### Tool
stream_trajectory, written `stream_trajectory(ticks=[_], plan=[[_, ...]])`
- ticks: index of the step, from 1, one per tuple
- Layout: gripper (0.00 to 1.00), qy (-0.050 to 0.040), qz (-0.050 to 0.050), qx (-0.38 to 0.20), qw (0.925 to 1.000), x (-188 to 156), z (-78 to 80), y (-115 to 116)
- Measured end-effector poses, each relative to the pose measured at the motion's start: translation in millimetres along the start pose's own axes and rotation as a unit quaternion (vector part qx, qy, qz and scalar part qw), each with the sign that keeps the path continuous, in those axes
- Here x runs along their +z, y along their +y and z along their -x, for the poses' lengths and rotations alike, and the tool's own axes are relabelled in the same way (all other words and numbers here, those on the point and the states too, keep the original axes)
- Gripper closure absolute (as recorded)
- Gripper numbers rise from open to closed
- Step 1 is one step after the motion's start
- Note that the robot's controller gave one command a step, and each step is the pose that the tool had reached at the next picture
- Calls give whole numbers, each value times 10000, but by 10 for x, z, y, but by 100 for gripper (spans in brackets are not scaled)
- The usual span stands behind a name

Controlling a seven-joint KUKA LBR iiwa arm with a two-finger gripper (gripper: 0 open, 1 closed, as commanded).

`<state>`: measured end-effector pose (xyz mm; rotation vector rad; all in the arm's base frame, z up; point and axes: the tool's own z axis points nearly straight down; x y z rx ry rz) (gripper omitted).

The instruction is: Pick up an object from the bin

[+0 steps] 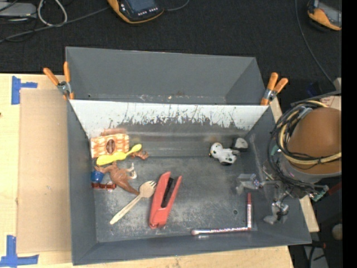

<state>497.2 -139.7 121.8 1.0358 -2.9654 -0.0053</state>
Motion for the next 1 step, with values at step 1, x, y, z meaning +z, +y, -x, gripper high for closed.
stream_trajectory(ticks=[1], plan=[[0, 21, 36, -416, 9991, 110, 38, 45]])
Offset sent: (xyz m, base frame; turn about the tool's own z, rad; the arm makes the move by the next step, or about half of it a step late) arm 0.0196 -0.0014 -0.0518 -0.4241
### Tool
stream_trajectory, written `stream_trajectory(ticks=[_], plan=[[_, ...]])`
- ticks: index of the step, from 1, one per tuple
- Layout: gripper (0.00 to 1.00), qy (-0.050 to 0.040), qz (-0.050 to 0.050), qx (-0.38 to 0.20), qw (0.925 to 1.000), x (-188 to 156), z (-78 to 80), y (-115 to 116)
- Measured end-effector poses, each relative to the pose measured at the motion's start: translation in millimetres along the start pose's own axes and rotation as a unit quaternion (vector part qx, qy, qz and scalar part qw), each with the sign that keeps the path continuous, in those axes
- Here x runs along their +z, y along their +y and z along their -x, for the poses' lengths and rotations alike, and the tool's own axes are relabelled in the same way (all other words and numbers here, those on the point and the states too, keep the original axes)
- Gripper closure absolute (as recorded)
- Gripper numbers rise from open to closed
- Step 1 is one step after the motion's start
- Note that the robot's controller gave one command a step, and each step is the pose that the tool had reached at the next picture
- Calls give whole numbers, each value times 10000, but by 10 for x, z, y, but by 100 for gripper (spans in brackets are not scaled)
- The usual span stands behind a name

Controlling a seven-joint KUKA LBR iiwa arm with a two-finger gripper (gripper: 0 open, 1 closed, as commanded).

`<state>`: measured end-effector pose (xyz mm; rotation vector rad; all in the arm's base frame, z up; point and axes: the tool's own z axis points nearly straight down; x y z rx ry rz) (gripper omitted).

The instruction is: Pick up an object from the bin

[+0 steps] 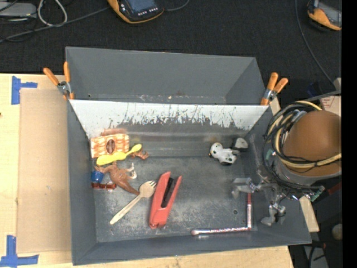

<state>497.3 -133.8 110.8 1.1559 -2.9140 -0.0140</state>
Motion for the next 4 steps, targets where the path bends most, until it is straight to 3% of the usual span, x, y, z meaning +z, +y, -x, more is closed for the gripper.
stream_trajectory(ticks=[1, 2, 4], plan=[[0, -82, 18, -1696, 9855, 412, 184, -113], [100, -11, -6, -1406, 9901, 417, 187, -73], [100, -11, 7, -1399, 9902, 278, 189, -60]])
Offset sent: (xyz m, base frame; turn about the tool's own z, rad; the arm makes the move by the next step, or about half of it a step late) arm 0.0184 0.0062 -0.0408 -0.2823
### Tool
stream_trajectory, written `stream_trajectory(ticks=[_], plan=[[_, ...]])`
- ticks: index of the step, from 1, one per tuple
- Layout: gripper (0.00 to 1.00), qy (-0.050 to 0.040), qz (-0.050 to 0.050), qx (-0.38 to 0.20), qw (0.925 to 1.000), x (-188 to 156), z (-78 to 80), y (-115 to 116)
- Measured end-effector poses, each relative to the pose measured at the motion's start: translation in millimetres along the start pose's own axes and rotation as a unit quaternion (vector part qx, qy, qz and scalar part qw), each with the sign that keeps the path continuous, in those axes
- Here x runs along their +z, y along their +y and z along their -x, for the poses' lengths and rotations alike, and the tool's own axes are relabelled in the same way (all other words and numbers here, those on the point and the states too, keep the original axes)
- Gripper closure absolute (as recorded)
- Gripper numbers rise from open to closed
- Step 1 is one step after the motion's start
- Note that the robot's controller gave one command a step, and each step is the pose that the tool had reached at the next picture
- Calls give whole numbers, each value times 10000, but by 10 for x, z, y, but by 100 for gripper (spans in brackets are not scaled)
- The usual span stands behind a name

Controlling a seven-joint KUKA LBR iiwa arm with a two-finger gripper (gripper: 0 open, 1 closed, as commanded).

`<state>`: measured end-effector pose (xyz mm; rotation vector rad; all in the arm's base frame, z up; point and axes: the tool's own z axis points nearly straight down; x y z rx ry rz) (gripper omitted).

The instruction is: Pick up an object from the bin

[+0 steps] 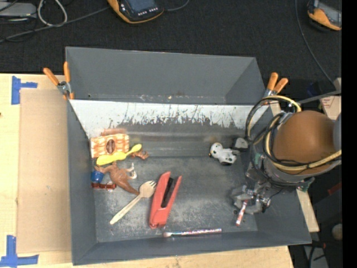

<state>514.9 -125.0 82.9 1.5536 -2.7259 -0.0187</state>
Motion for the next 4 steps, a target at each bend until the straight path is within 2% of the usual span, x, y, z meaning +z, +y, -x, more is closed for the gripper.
stream_trajectory(ticks=[2, 4], plan=[[100, -8, 14, 20, 10000, -435, 16, 16], [100, -18, 22, 41, 10000, -719, 35, 26]])
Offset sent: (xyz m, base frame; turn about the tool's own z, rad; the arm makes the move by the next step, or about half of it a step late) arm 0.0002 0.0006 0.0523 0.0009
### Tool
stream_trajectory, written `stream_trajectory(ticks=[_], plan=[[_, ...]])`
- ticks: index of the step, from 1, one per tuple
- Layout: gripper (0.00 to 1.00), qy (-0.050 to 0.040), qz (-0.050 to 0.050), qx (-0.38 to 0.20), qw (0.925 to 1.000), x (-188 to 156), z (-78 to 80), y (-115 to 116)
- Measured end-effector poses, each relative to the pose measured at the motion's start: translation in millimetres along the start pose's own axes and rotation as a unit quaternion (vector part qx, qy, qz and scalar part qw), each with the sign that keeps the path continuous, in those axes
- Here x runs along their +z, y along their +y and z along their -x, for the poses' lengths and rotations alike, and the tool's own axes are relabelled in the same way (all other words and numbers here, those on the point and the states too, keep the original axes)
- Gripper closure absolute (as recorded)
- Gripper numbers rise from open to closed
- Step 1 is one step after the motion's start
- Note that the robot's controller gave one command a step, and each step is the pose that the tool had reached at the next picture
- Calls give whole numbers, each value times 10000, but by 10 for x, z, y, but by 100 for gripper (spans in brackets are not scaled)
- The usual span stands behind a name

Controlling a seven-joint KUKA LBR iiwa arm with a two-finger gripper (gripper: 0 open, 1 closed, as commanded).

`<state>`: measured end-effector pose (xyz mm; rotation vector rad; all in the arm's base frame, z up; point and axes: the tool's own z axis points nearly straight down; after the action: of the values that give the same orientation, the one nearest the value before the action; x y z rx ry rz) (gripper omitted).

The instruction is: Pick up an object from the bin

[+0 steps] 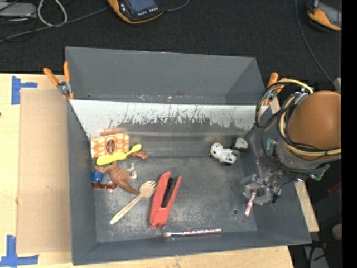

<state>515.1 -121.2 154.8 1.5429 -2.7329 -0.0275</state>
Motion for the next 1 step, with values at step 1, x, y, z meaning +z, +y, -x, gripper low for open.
stream_trajectory(ticks=[1], plan=[[100, -2, 17, 8, 10000, -276, 6, 14]])
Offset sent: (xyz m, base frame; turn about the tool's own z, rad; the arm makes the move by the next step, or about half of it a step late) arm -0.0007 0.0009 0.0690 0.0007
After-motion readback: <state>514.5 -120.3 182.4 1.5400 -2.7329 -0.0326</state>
